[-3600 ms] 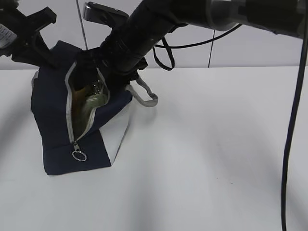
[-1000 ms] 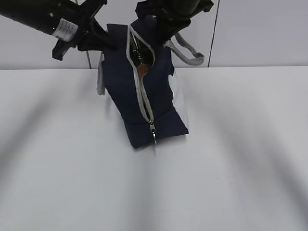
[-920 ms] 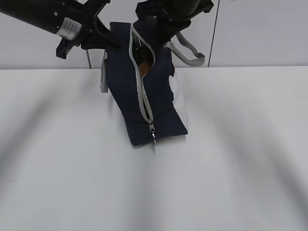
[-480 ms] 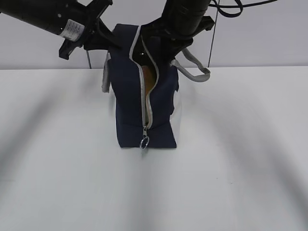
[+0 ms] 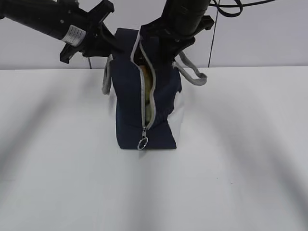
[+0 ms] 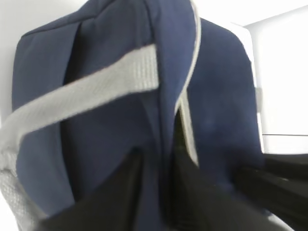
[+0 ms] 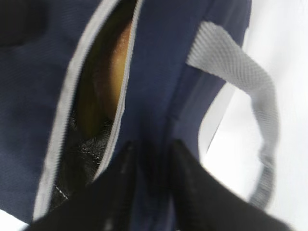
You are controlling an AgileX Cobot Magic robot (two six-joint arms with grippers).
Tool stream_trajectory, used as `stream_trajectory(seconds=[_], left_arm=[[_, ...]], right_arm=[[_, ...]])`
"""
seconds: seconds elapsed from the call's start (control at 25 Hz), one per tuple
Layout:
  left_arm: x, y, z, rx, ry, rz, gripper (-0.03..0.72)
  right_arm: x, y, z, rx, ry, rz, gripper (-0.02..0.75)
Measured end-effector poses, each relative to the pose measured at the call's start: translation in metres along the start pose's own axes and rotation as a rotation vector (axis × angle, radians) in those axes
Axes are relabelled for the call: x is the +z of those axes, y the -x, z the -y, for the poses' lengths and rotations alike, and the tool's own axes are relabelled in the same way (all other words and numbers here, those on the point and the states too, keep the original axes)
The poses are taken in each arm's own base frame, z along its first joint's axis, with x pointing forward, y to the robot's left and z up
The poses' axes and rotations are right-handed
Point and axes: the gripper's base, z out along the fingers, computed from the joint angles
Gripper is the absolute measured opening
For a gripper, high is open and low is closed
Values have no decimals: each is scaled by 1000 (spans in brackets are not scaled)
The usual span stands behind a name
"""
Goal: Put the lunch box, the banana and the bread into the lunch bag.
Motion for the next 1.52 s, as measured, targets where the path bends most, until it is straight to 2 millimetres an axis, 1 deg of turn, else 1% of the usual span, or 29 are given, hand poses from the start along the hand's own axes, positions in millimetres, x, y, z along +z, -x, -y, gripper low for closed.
stream_trajectory(seconds=[0.12, 0.16, 0.2, 0.32, 0.44, 0.56, 0.68, 0.8, 0.92, 1.08, 1.24, 1.32, 1.4, 1.52], left_arm=[[2, -1, -2, -2, 3, -15, 325], [2, -1, -3, -2, 4, -21, 370], [1, -1, -4, -5, 3, -27, 398], [-8, 0, -13, -23, 2, -59, 435], [-27, 4, -20, -36, 2, -78, 442], [-53, 4, -19, -9, 20, -94, 442], [-75, -2, -9, 67, 77, -129, 445], [-93, -10, 1, 123, 121, -164, 445], [-105, -13, 9, 153, 136, -165, 445], [-112, -15, 14, 169, 143, -158, 445], [-112, -16, 16, 166, 145, -162, 430], [-110, -17, 18, 172, 141, -167, 426], [-107, -19, 21, 179, 137, -174, 424], [-104, -21, 25, 189, 133, -183, 424]], right_arm=[[0, 0, 0, -2, -1, 0, 288], [0, 0, 0, -2, -1, 0, 344], [-1, 0, 0, -2, -1, 2, 389], [-14, 1, -1, -11, -4, 28, 442], [-37, 1, -3, -31, -3, 75, 454], [-66, 0, -7, -45, 5, 133, 458], [-91, -2, -15, -67, 20, 184, 459], [-106, -8, -25, -96, 32, 198, 459], [-109, -16, -31, -108, 49, 182, 457], [-110, -30, -33, -121, 56, 144, 431], [-111, -47, -34, -131, 60, 100, 412], [-107, -56, -35, -136, 61, 78, 409], [-106, -63, -35, -138, 55, 110, 407], [-97, -74, -34, -157, 38, 178, 406]])
